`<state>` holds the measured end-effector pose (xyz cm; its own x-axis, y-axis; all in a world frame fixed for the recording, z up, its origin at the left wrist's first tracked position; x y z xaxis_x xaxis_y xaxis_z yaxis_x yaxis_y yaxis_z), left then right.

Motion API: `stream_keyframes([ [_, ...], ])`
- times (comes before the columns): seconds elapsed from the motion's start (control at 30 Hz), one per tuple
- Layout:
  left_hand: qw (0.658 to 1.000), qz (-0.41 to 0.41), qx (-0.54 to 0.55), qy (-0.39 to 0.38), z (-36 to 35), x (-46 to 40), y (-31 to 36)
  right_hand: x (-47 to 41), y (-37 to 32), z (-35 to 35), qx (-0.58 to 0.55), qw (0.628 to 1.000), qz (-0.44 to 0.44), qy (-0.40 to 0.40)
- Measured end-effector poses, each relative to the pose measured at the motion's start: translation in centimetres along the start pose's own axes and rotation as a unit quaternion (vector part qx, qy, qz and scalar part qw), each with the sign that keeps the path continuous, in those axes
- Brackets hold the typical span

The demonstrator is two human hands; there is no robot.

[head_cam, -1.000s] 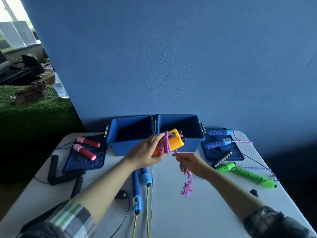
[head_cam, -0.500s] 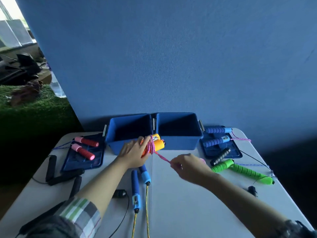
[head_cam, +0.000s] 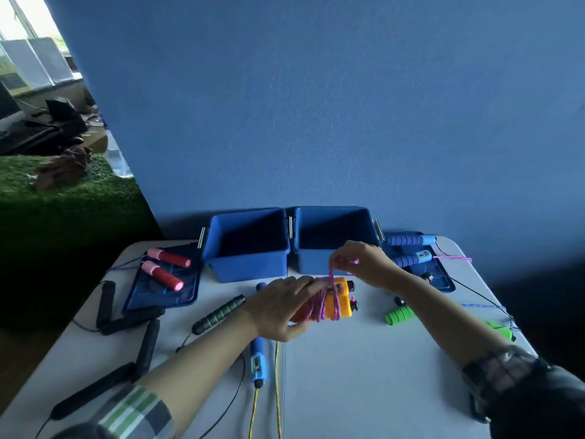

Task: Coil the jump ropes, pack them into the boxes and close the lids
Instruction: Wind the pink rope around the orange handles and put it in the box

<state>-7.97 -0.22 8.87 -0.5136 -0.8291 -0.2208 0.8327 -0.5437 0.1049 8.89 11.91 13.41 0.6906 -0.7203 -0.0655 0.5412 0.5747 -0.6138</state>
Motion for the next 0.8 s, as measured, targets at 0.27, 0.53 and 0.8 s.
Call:
stream_keyframes([
  [0.27,0.977,0.108,0.102,0.153,3.2,-0.5,-0.5,1.4,3.3,-0.6,-0.108,0.989,-0.098,0.030],
  [0.53,0.949,0.247,0.116,0.159,2.3,-0.1,-2.8,3.9,0.6,-3.9,-0.095,0.984,-0.051,0.143],
  [0.8,0.901,0.400,0.067,0.151,1.5,-0.5,-3.9,6.3,-3.4,-5.8,-0.077,0.985,0.100,0.114],
])
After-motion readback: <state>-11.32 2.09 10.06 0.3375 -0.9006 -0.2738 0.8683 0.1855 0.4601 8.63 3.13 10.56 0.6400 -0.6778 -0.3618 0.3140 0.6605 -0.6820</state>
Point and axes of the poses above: each hand's wrist, its own x-axis away from the middle knuckle, its own z-axis out of the back of the hand, y = z × x, the point moved 3 cm from there along -x, towards the middle knuckle, and after that the axes turned 4 degrees about -x, right-handed, at the moved point
